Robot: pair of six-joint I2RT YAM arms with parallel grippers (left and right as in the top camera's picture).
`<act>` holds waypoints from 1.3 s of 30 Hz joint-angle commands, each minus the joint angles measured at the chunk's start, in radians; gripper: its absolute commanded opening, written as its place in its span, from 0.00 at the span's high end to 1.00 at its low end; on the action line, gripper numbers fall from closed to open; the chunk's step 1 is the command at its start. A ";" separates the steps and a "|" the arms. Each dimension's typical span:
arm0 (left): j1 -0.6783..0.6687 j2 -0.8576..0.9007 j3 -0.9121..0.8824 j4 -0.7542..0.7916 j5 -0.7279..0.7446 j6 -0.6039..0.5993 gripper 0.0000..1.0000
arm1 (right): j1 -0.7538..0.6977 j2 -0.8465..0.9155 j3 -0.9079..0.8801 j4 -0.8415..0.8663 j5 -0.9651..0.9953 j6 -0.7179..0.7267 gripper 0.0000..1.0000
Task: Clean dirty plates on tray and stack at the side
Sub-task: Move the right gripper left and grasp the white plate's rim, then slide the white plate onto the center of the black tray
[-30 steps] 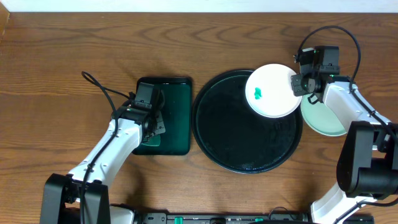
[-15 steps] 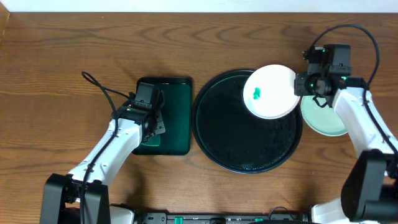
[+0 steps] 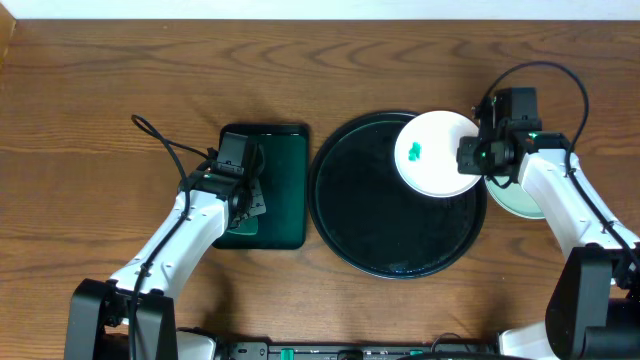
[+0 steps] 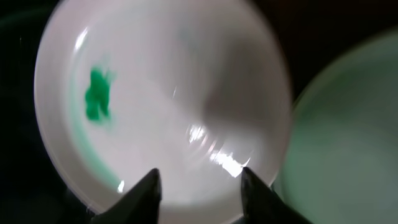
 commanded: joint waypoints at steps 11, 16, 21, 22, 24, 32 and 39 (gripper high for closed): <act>0.003 0.005 -0.004 0.002 -0.019 0.017 0.92 | -0.054 0.081 -0.001 0.173 0.067 -0.204 0.58; 0.003 0.005 -0.004 0.002 -0.019 0.017 0.92 | -0.055 0.153 -0.001 0.194 0.068 -0.262 0.69; 0.003 0.005 -0.004 0.002 -0.020 0.017 0.92 | -0.044 0.120 0.002 0.188 0.057 -0.210 0.99; 0.003 0.005 -0.004 0.002 -0.019 0.017 0.92 | -0.035 0.103 0.002 0.186 0.042 -0.196 0.99; 0.003 0.005 -0.004 0.002 -0.019 0.017 0.93 | -0.014 0.066 0.002 0.173 -0.008 -0.180 0.99; 0.003 0.005 -0.004 0.001 -0.019 0.017 0.93 | 0.116 0.020 0.000 0.006 -0.148 -0.089 0.99; 0.003 0.005 -0.004 0.001 -0.019 0.017 0.93 | 0.211 0.026 -0.059 -0.065 -0.031 0.006 0.99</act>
